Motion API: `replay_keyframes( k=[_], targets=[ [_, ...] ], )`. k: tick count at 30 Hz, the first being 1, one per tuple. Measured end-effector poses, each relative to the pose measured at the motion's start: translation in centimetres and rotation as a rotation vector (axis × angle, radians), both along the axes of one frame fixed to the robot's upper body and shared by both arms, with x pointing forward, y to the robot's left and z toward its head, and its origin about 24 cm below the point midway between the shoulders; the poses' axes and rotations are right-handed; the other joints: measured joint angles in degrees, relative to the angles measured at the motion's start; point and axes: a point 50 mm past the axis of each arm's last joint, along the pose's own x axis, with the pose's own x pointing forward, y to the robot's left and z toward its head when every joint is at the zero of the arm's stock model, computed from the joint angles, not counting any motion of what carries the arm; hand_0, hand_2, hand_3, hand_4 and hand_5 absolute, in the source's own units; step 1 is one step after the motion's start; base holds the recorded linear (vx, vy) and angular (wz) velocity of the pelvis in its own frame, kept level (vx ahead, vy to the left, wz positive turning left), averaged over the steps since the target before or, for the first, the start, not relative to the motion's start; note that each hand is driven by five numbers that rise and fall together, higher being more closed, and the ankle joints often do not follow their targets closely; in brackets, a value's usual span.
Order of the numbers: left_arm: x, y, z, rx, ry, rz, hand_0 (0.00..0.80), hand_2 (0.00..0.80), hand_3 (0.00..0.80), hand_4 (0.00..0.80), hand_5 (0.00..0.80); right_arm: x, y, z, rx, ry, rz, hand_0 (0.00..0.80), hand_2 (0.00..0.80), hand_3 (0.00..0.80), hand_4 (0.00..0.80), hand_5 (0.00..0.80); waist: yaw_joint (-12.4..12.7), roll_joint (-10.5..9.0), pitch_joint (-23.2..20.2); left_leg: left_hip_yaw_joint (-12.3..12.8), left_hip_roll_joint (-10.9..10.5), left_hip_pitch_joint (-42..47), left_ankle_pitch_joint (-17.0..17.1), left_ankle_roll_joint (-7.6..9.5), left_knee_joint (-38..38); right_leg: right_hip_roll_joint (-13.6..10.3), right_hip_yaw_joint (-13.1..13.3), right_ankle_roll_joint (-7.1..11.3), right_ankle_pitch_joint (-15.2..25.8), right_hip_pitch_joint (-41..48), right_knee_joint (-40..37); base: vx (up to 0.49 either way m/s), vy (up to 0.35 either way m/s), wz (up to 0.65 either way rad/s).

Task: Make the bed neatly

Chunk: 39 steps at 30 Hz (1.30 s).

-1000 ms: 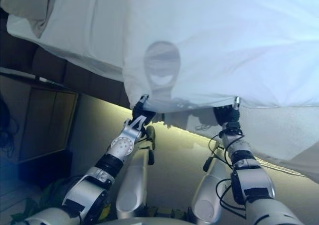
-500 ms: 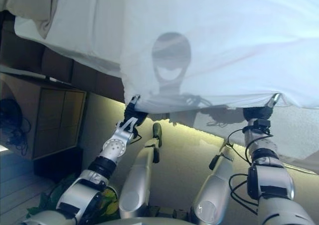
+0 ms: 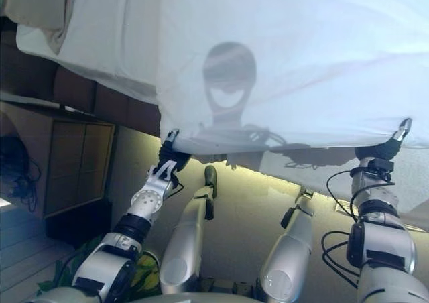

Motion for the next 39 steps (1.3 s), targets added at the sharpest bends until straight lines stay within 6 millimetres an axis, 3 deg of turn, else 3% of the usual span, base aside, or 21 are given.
replay_keyframes(
  k=[8,11,18,21,22,24,27,30,36,39],
  targets=[
    [0.0,0.1,-0.1,0.0,0.007,0.0,0.8,0.8,0.8,0.8,0.8,-0.3,0.0,-0.5,0.004,0.01,-0.001,0.8,0.8,0.8,0.8,0.8,0.07,-0.11,0.07,-0.14,-0.44,0.36,0.03,-0.04,0.39,-0.43,-0.12,0.6,0.38,0.8,0.18,0.014,0.094,0.04],
    [-0.1,0.3,-0.6,0.006,0.042,0.012,0.8,0.8,0.8,0.8,0.8,-0.6,0.4,-1.5,0.014,0.031,0.005,0.8,0.8,0.8,0.8,0.8,-0.17,-0.22,0.14,-0.11,-0.84,2.53,-0.45,0.39,1.23,-1.11,-0.28,0.71,0.3,3.54,0.27,0.045,0.14,0.06],
    [-0.8,2.2,-2.8,0.038,0.17,0.067,0.8,0.8,0.8,0.8,0.8,-0.4,2.7,-3.5,0.039,0.091,0.072,0.8,0.8,0.8,0.8,0.8,-3.07,-1.8,-1.96,1.35,-3.0,4.46,-6.52,2.87,9.64,-3.52,2.23,1.27,-0.42,8.55,-1.08,0.141,0.221,-0.07],
    [-2.1,3.0,-4.9,0.039,0.257,0.098,0.8,0.8,0.8,0.8,0.8,-0.4,4.0,-4.5,0.041,0.147,0.11,0.8,0.8,0.8,0.8,0.8,-4.65,-2.58,-4.01,4.08,-5.75,5.8,-9.66,5.28,13.14,-5.74,2.24,-2.05,2.16,11.73,-5.42,0.225,0.41,-0.25],
    [-2.7,3.5,-5.8,0.027,0.294,0.122,0.8,0.8,0.8,0.8,0.8,-0.6,4.6,-5.2,0.049,0.175,0.126,0.8,0.8,0.8,0.8,0.8,-4.85,-2.72,-4.49,5.09,-6.12,6.8,-11.65,5.99,15.04,-6.26,2.7,-3.7,3.36,13.13,-6.29,0.238,0.319,-0.43],
    [-4.2,4.6,-7.7,0.016,0.375,0.172,0.8,0.8,0.8,0.8,0.8,-2.0,6.2,-8.2,0.075,0.267,0.16,0.8,0.8,0.8,0.8,0.8,-4.64,-3.8,-6.54,6.81,-6.81,9.41,-13.92,6.97,15.78,-7.58,4.49,-3.27,4.0,14.71,-6.34,0.23,0.26,-0.37],
    [-6.3,5.9,-10.0,0.01,0.482,0.234,0.8,0.8,0.8,0.8,0.8,-4.3,8.4,-11.8,0.107,0.378,0.209,0.8,0.8,0.8,0.8,0.8,-4.42,-3.97,-8.28,7.57,-7.95,13.91,-14.3,6.75,13.95,-8.01,4.97,-2.57,5.17,16.71,-4.72,0.186,0.218,-0.12],
    [-7.4,6.1,-11.4,0.014,0.547,0.247,0.8,0.8,0.8,0.8,0.8,-5.8,9.0,-13.4,0.112,0.44,0.224,0.8,0.8,0.8,0.8,0.8,-4.77,-3.64,-10.53,4.96,-9.51,16.29,-13.12,6.12,10.41,-8.52,4.97,-1.8,4.58,18.29,-4.28,0.117,0.237,0.15],
    [-7.6,5.8,-11.9,0.025,0.552,0.246,0.8,0.8,0.8,0.8,0.8,-3.7,10.0,-11.9,-0.02,0.472,0.288,0.8,0.8,0.8,0.8,0.8,-6.42,-2.24,-12.44,4.87,-10.41,17.81,-9.79,5.44,4.73,-9.15,4.36,-1.55,4.47,18.82,-7.06,-0.04,0.149,0.03],
    [-7.1,5.7,-11.5,0.019,0.525,0.243,0.8,0.8,0.8,0.8,0.8,-1.8,11.1,-10.7,-0.065,0.468,0.307,0.8,0.8,0.8,0.8,0.8,-6.16,-1.54,-12.94,5.48,-10.13,15.78,-9.17,5.49,4.8,-9.15,2.17,-1.69,4.4,17.21,-8.33,-0.037,0.12,-0.06]
  ],
)
